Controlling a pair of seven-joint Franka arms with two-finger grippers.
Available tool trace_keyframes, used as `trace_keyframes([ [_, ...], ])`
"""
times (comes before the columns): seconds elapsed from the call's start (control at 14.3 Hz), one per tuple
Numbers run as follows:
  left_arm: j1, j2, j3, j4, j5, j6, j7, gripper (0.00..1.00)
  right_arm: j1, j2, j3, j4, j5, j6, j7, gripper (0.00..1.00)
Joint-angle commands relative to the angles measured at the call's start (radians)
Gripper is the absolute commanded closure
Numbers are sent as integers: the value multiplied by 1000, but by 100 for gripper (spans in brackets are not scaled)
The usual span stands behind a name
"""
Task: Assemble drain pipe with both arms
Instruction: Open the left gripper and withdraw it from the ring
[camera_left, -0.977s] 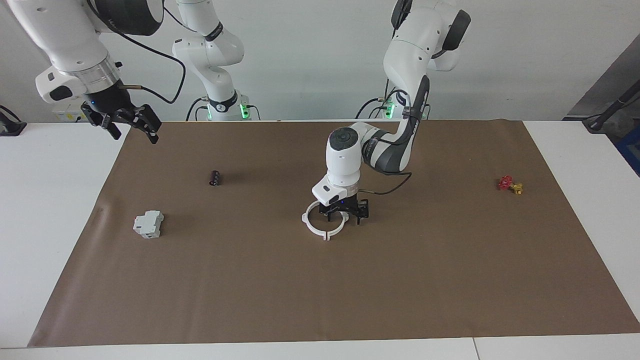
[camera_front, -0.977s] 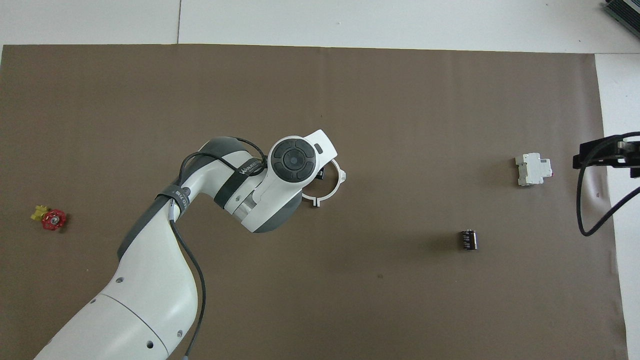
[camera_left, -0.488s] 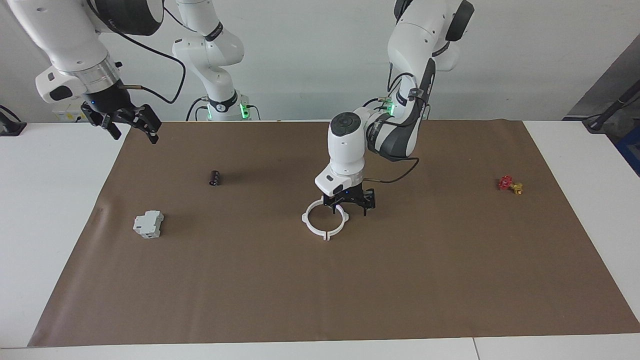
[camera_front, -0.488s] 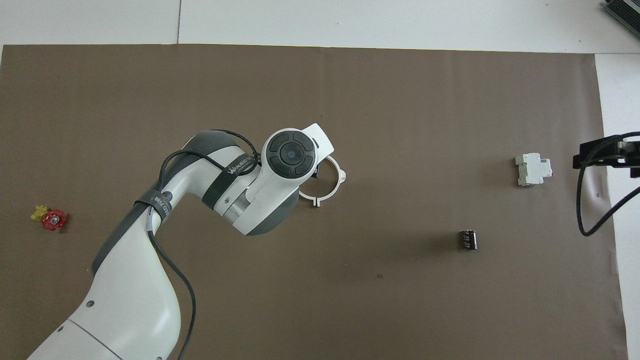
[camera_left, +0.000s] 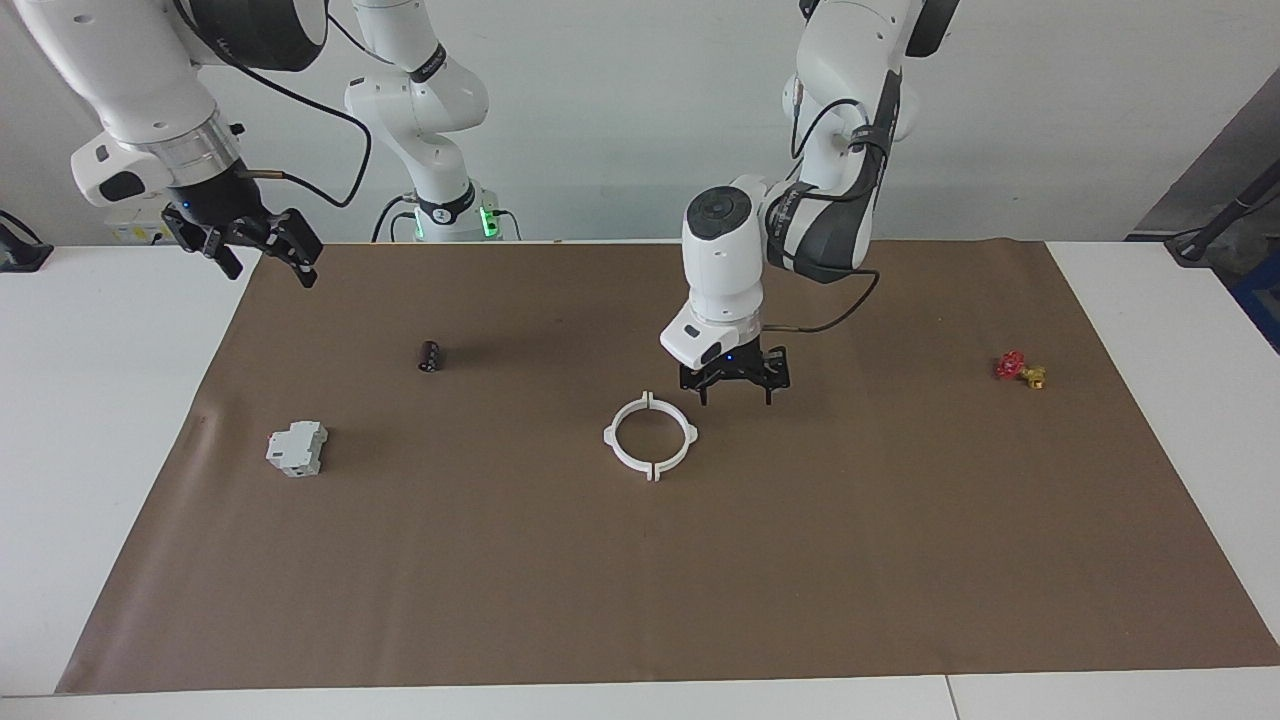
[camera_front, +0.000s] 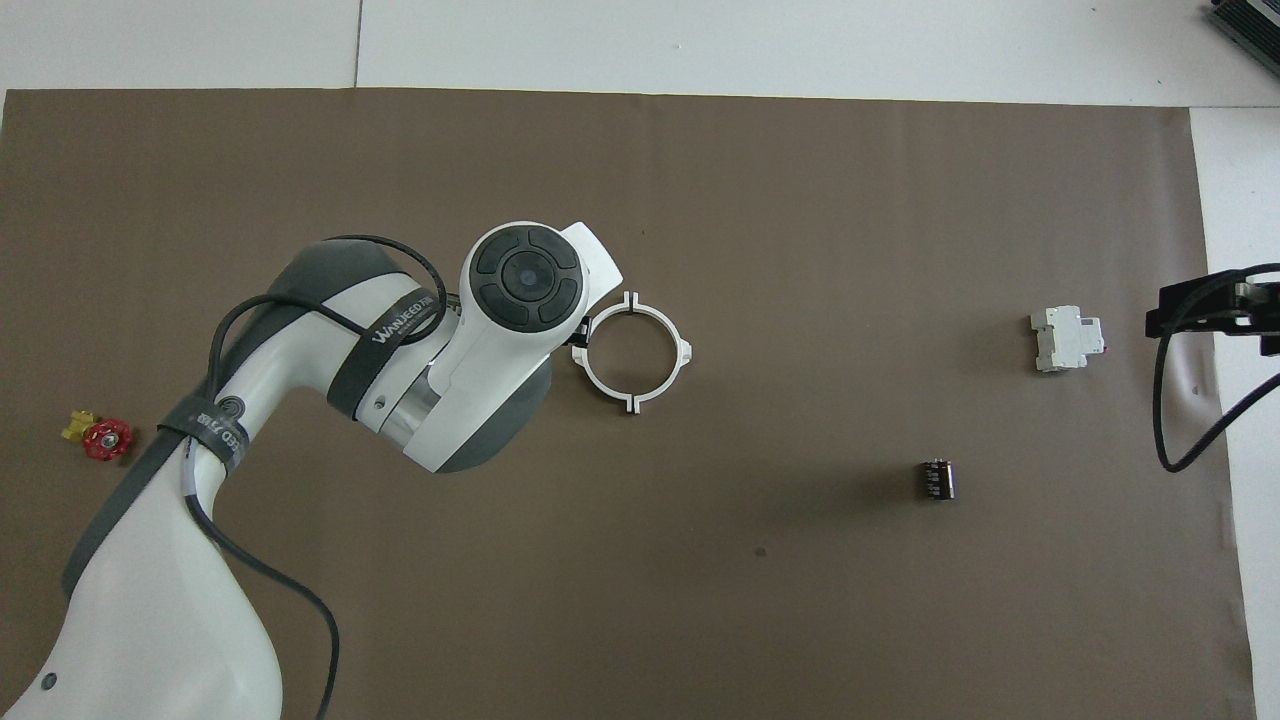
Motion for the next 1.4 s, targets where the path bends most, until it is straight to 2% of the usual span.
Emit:
trace_keyframes([
  [0.0, 17, -44, -4, -8, -13, -41, 17, 0, -2, -21, 0, -22, 9, -4, -18, 0],
  [0.21, 28, -123, 8, 7, -43, -128, 30, 0, -2, -21, 0, -22, 9, -4, -18, 0],
  [0.42, 117, -195, 12, 81, -109, -295, 198, 0, -2, -21, 0, -22, 9, -4, -18, 0],
  [0.56, 178, -229, 12, 90, -115, -348, 250, 0, -2, -21, 0, -22, 9, -4, -18, 0],
  [0.7, 245, -250, 15, 77, -115, -356, 321, 0, -2, -21, 0, -22, 9, -4, -18, 0],
  [0.84, 333, -261, 15, 73, -120, -363, 472, 0, -2, -21, 0, -22, 9, -4, -18, 0],
  [0.91, 365, -261, 16, 73, -152, -360, 502, 0, -2, -21, 0, -22, 9, -4, -16, 0],
  [1.33, 425, -250, 21, 54, -180, -323, 521, 0, -2, -21, 0, -22, 9, -6, -18, 0],
])
